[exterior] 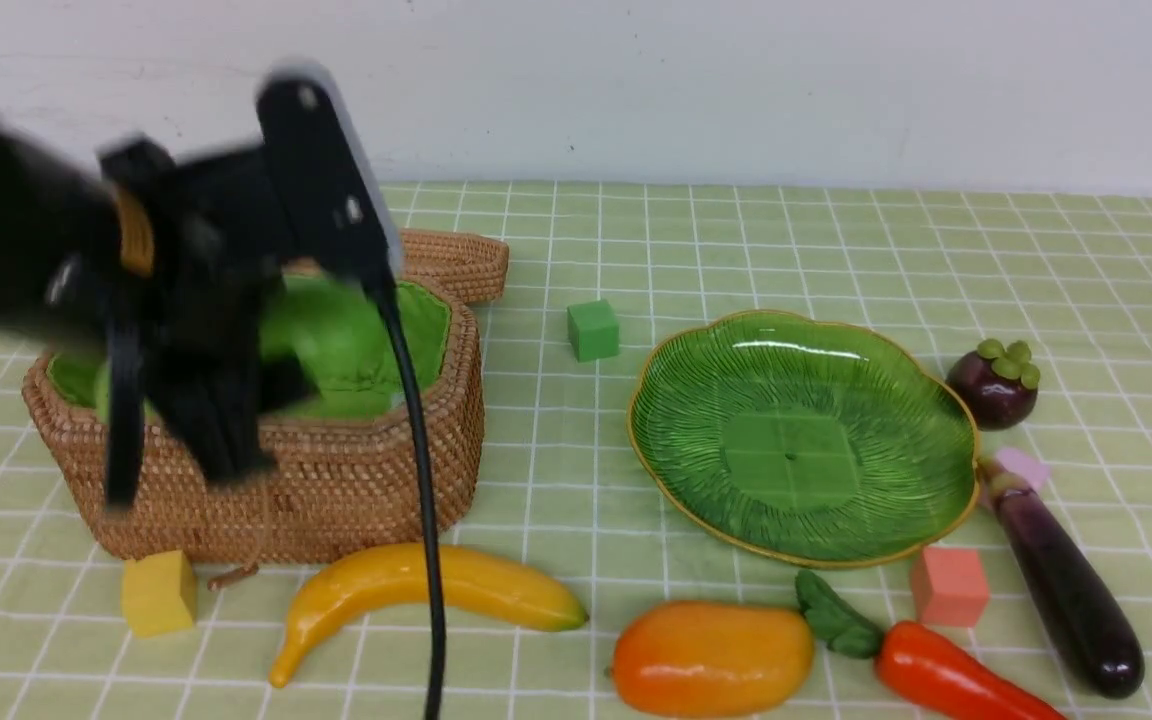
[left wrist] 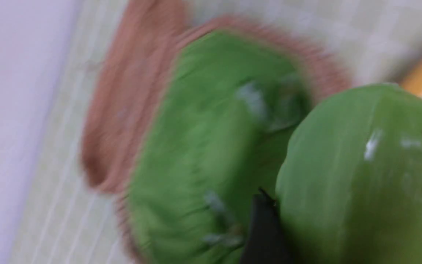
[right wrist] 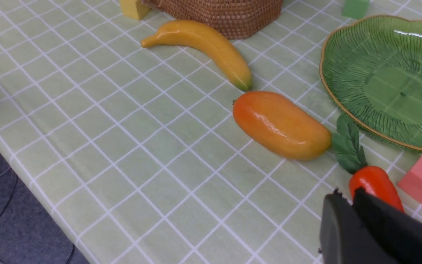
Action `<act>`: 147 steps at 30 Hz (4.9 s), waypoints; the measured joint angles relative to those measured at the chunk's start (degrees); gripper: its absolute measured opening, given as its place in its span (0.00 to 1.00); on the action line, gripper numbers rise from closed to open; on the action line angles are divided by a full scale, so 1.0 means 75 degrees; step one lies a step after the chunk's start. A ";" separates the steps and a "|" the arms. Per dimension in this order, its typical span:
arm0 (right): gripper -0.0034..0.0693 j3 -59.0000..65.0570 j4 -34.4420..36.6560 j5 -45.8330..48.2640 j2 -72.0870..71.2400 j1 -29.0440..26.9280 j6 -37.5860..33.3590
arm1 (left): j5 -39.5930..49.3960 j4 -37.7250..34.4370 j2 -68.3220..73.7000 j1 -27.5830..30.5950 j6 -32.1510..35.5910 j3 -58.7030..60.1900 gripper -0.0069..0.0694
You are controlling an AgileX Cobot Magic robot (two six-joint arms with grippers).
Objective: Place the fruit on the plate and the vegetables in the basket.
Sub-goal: Take a chayote with your left arm and place it on the basket on the left, then use the left arm to grab a banana and put it into the right plate
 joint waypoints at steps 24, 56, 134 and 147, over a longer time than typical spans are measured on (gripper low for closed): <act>0.16 0.0000 0.0076 -0.0184 0.0000 0.0000 0.0000 | -0.0444 0.1420 0.3139 0.1389 0.0624 -0.1273 0.70; 0.18 0.0000 0.0106 -0.0073 0.0000 0.0000 0.0000 | 0.0490 -0.1929 0.1747 -0.2880 0.2074 -0.0238 0.15; 0.11 0.0000 0.0846 0.0211 0.0000 0.0000 -0.0350 | 0.1209 -0.0688 0.2142 -0.3945 -0.2093 -0.1560 0.49; 0.03 0.0000 0.0888 -0.0187 0.0000 0.0000 -0.0027 | 0.0279 -0.0527 0.3232 -0.3945 -0.1889 -0.3383 0.49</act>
